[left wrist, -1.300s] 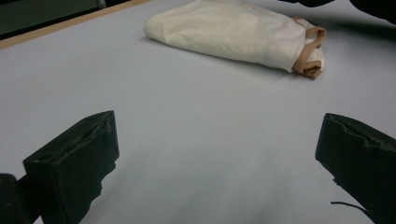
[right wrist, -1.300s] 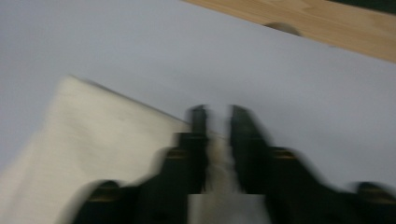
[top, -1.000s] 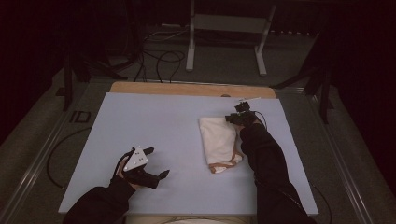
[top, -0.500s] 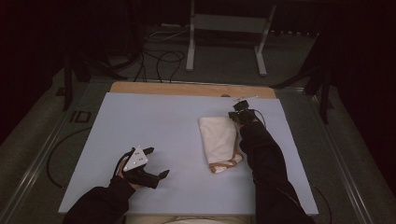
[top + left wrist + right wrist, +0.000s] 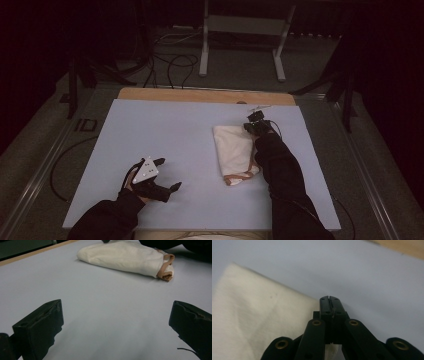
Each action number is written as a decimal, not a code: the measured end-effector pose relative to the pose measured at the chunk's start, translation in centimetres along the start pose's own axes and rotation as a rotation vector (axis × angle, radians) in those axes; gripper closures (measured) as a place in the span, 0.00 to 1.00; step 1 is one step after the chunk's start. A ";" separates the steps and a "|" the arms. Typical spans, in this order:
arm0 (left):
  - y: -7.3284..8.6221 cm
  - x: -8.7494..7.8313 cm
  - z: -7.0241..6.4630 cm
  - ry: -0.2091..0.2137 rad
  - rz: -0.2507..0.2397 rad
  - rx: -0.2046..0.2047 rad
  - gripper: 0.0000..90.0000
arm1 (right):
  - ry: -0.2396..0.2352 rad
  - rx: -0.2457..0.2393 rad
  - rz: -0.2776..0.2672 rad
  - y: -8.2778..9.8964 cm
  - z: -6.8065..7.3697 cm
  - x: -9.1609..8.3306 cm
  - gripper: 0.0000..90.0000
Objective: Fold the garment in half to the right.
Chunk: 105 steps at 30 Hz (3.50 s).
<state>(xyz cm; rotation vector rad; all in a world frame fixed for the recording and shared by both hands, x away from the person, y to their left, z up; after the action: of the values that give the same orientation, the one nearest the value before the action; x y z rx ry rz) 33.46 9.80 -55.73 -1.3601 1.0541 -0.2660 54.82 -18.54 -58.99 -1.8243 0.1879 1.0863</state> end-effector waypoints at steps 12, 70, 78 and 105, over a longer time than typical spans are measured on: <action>0.0 -0.1 0.1 -0.005 -0.001 0.000 0.01 | 0.044 0.010 0.002 0.3 -0.6 0.1 1.00; 1.9 -4.0 3.6 -0.069 0.056 -0.038 0.01 | -0.245 -0.113 -0.197 2.5 8.6 -10.4 0.10; 2.4 -4.3 4.2 -0.077 0.056 -0.047 0.01 | -0.239 -0.132 -0.210 5.4 9.3 -11.9 0.10; 2.1 -4.6 4.1 -0.089 0.030 -0.041 0.01 | -0.151 -0.130 -0.184 11.8 9.8 -13.7 0.10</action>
<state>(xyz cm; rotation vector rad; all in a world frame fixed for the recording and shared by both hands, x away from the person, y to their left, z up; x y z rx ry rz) 33.14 16.30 -56.08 -1.3795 1.0100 -0.1610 34.49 -21.25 -57.86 -1.8242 -0.1405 1.1202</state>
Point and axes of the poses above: each handheld gripper's, and its own axes: x roughly forward along the jaws, y roughly out of its underside, z roughly to its left, the point moved 10 cm from there along x, roughly forward along the jaws, and after that the axes turned 10 degrees about -x, right-handed, at the moved point
